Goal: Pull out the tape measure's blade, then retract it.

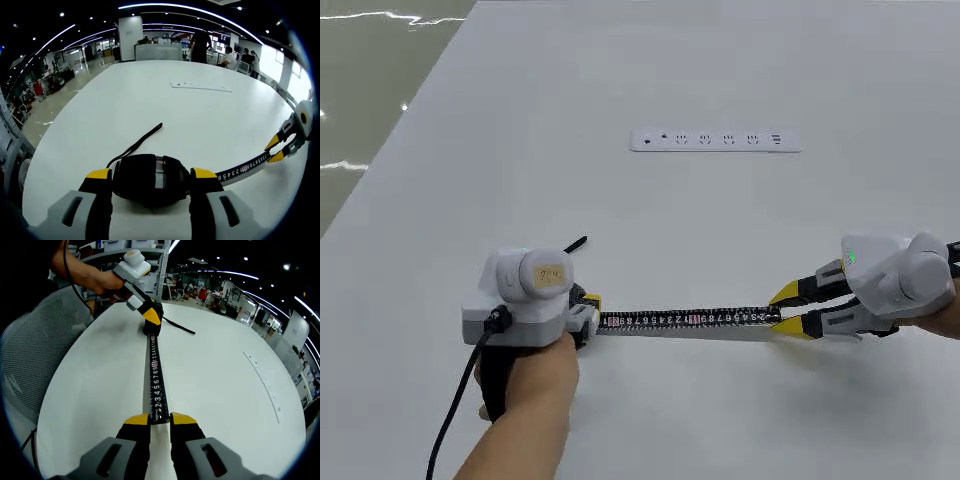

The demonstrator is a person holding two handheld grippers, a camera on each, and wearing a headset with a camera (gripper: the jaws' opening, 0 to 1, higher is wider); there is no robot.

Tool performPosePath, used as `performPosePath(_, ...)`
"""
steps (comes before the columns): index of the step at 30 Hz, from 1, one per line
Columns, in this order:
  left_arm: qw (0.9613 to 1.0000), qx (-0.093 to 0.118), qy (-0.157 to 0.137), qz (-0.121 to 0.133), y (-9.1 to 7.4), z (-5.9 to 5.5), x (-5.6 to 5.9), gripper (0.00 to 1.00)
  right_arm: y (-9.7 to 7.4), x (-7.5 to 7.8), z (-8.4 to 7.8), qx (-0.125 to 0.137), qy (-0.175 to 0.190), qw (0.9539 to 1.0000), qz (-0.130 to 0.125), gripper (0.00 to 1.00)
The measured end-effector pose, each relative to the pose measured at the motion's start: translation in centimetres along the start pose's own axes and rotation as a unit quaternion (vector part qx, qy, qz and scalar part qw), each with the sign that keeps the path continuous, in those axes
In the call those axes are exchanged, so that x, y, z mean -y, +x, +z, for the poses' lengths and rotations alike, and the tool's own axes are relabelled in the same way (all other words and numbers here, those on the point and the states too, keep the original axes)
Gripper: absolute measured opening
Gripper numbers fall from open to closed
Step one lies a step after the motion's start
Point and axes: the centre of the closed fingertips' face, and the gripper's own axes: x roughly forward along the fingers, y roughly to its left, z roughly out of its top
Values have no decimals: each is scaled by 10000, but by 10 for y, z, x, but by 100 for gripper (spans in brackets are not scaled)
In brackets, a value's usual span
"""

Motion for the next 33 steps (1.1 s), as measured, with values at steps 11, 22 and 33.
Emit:
performPosePath(11,9994,-333,17,33,4,-1,-1,59,-2,1,4,-33,-171,9998,-10,14)
performPosePath(22,9987,-417,236,165,1,-4,0,59,-4,1,7,-30,-259,9996,-48,14)
performPosePath(33,9990,-364,195,172,5,-4,-2,58,-5,2,11,-23,-305,9995,-88,14)
